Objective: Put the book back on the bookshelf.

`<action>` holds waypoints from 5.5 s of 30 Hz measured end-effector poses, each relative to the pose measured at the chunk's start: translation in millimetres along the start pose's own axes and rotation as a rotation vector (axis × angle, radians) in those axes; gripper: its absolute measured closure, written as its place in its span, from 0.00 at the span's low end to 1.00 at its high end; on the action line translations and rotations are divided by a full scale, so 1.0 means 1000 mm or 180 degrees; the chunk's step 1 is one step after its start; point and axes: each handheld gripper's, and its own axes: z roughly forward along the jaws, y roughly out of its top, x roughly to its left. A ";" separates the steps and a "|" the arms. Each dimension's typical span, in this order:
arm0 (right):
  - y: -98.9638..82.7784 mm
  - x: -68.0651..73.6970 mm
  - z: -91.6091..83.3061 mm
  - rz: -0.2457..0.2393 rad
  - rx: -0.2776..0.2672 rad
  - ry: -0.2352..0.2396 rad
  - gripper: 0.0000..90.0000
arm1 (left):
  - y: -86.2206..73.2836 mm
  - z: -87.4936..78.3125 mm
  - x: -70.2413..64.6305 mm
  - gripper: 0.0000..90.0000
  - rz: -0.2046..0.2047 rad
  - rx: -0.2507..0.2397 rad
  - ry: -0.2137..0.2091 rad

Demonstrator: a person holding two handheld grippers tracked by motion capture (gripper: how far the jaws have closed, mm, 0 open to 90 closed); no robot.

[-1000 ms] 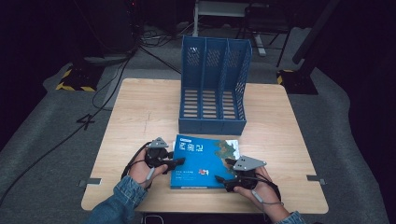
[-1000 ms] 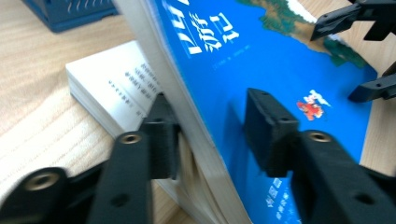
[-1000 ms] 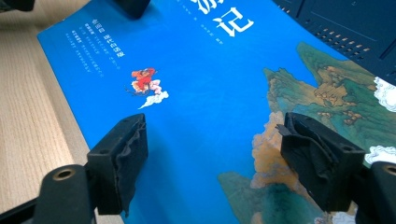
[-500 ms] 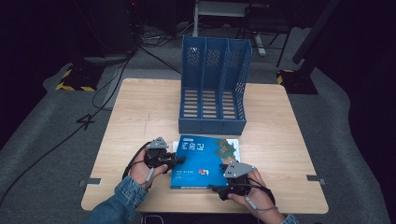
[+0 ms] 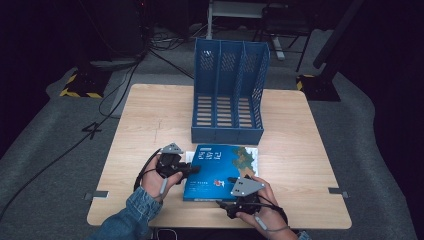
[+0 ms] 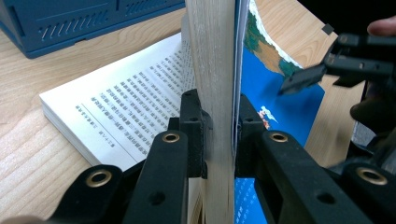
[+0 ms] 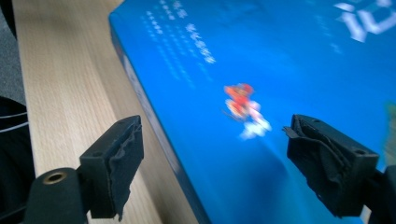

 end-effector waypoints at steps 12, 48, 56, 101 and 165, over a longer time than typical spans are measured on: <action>0.012 0.012 0.026 -0.0453 -0.0253 -0.0306 0.00 | 0.029 0.005 -0.007 0.87 -0.0128 0.0123 -0.0106; -0.006 -0.001 0.059 -0.1029 -0.0232 -0.1607 0.00 | 0.054 0.027 -0.006 0.87 -0.0352 0.0196 -0.0116; -0.005 -0.004 0.063 -0.1033 -0.0225 -0.1671 0.00 | 0.050 0.028 -0.006 0.87 -0.0323 0.0111 -0.0100; 0.028 -0.010 0.078 -0.1222 0.0354 -0.1430 0.12 | 0.027 0.042 0.025 0.85 -0.0892 -0.0076 -0.0148; 0.120 -0.087 -0.077 0.0258 -0.0113 -0.0724 0.68 | -0.035 -0.001 0.101 0.27 0.0449 0.0132 0.1278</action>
